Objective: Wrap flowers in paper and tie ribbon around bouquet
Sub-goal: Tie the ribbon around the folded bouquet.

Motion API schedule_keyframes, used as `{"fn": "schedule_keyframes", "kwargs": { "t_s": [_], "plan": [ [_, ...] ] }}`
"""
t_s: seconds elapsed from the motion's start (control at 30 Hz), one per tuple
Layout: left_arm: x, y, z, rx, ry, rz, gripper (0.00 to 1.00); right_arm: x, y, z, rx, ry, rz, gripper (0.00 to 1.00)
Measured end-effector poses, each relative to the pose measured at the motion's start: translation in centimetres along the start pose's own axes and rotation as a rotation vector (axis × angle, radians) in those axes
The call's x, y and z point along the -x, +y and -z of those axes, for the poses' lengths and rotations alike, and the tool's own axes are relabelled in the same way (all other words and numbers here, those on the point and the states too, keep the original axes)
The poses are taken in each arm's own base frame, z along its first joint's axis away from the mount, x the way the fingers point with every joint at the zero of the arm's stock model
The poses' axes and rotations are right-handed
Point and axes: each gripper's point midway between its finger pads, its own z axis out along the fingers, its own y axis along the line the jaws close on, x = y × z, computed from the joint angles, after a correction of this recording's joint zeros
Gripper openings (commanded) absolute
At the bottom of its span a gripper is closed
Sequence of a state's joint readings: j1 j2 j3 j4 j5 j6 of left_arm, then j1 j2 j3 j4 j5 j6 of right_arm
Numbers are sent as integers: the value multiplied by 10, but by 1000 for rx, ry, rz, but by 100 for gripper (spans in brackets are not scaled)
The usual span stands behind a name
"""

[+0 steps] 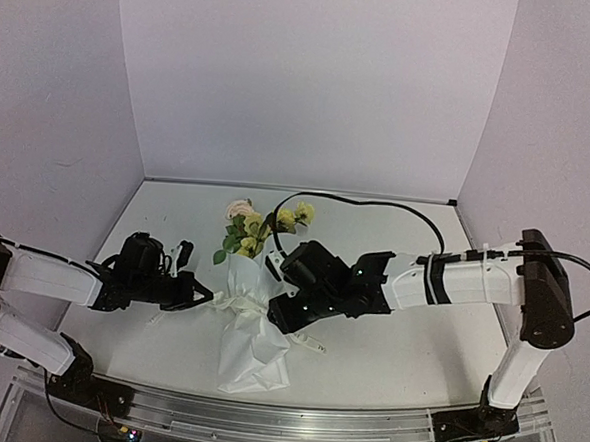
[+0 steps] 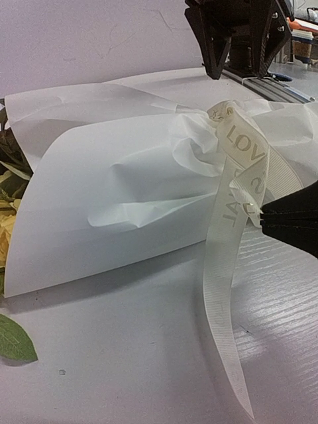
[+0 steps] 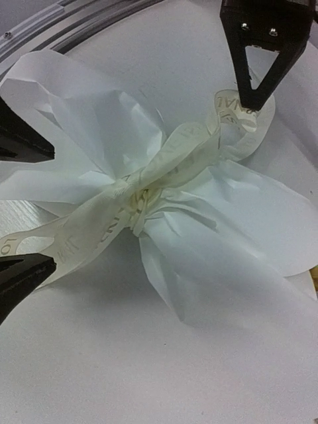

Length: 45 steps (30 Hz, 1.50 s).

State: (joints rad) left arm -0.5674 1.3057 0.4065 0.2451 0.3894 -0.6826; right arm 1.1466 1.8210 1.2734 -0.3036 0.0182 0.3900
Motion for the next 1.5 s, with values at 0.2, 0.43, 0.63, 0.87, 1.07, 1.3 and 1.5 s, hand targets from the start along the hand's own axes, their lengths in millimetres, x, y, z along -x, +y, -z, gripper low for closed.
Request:
{"fn": "schedule_keyframes", "kwargs": {
  "t_s": [0.2,0.43,0.63,0.87,1.07,1.3,1.5],
  "plan": [
    [3,-2,0,-3,-3,-4,0,2,9,-18,26,43,49,33],
    [4,-3,0,-4,-5,-5,0,-10,5,-25,8,92,75,27],
    [3,-3,0,-3,-3,-5,0,-7,-1,-24,-28,84,80,31],
    [3,-3,0,-1,-1,-5,0,-2,-5,-28,-59,71,82,23],
    [4,-3,0,-3,-3,-6,0,-2,-7,-33,-70,77,79,13],
    [4,-3,0,-2,-3,-7,0,-1,-10,-33,-89,70,74,7],
    [5,-1,0,7,-9,-5,0,1,-12,-32,-101,60,53,7]
  ]
}}
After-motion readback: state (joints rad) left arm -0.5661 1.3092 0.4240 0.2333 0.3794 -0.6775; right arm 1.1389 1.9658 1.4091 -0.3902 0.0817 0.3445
